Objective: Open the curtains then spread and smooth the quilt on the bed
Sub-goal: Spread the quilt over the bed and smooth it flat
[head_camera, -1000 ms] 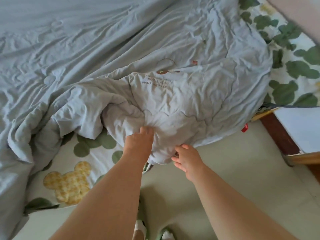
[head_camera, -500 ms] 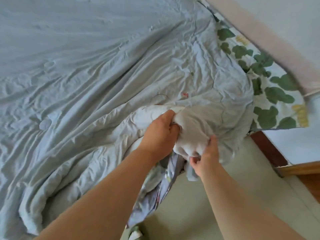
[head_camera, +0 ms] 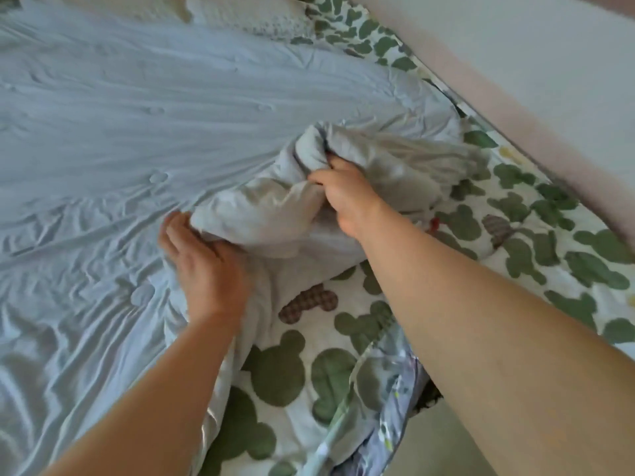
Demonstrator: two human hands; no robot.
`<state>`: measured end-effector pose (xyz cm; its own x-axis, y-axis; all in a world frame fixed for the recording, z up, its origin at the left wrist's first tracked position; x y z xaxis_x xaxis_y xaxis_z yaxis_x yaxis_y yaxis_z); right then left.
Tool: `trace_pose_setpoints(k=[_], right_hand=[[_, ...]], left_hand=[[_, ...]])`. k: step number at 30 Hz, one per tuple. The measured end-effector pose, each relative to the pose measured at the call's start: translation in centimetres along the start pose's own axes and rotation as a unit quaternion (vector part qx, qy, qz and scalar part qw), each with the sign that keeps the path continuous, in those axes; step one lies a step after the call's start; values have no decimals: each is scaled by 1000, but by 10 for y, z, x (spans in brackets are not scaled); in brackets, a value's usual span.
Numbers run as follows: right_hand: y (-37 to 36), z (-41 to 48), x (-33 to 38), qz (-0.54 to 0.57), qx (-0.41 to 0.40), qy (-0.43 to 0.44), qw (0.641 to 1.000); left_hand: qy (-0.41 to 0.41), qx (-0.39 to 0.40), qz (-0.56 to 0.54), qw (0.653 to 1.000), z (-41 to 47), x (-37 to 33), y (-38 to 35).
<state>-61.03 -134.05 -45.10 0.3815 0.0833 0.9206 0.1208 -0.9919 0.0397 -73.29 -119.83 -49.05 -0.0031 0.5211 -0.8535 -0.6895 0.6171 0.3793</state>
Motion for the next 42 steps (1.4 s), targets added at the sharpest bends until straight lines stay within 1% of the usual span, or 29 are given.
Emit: trace_pose_setpoints(k=[1,2,3,5,6,7,9,11,12,14,15,16,18,19,21,23,24,27,28,30,31,33,34,36,37,38,39,40,42], right_hand=[[-21,1,0,-23,67,-5,997],[-37,4,-9,-46,126,-23,991],[-43,6,-20,-65,163,-42,984],[-40,11,-55,-129,149,-85,977],[-30,13,-74,-184,123,-105,969],[-15,12,-92,-257,99,-121,954],[22,7,-127,-429,63,-141,890],[61,-4,-153,-551,52,-160,817],[79,-9,-164,-624,58,-163,762],[118,-15,-184,-755,77,-148,634],[134,-17,-192,-788,85,-147,591],[149,-19,-198,-805,89,-149,567],[179,-21,-207,-823,91,-132,545],[189,-23,-209,-831,83,-104,540],[203,-23,-212,-842,44,-19,537],[225,-21,-214,-839,14,33,543],[239,-22,-218,-842,25,34,538],[287,-42,-244,-859,114,5,500],[306,-54,-257,-851,141,-7,505],[334,-77,-280,-820,167,-15,548],[349,-88,-287,-798,174,-11,577],[363,-96,-300,-757,194,-26,623],[365,-97,-305,-725,201,-45,657],[369,-96,-310,-625,191,-79,753],[376,-97,-308,-567,162,-81,803],[376,-94,-305,-512,107,-63,850],[384,-92,-300,-459,28,-34,887],[396,-90,-293,-413,-59,1,909],[419,-85,-278,-345,-202,41,916]], left_hand=[[48,-5,30,998,3,15,5],[104,18,64,992,1,34,8],[154,61,95,982,-5,47,8],[218,155,152,951,-27,69,10],[231,187,168,940,-40,75,8],[231,214,176,933,-54,78,5],[215,274,192,918,-84,81,-8],[190,360,196,892,-111,79,-25],[182,411,198,871,-128,79,-36],[182,497,198,825,-166,73,-60],[191,525,193,807,-182,71,-70],[205,540,189,794,-196,69,-77],[242,546,181,781,-221,61,-96],[257,540,171,783,-230,59,-103],[266,517,140,801,-245,53,-118],[224,522,142,811,-266,39,-136],[192,535,161,807,-281,31,-146],[112,567,235,782,-323,12,-169],[96,573,256,773,-337,7,-175],[66,590,292,750,-356,3,-183],[66,600,304,737,-368,0,-191],[98,617,305,719,-385,2,-196],[129,619,296,716,-394,3,-197],[171,608,281,723,-406,3,-203],[176,592,282,734,-409,-2,-210],[171,562,283,758,-404,-3,-212],[159,530,283,783,-400,-9,-218],[141,499,283,807,-395,-18,-227],[108,448,268,846,-382,-35,-245]])
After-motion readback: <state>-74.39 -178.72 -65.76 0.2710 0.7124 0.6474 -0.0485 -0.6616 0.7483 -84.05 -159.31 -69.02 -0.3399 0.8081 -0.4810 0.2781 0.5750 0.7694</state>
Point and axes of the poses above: each hand's wrist, its own z-axis towards the middle knuckle, its own y-axis out of the back of the hand, x = y × z, the point moved 2 cm from there along z, towards the middle knuckle, and after that the axes turned 11 degrees about -y, right-handed, at the moved point
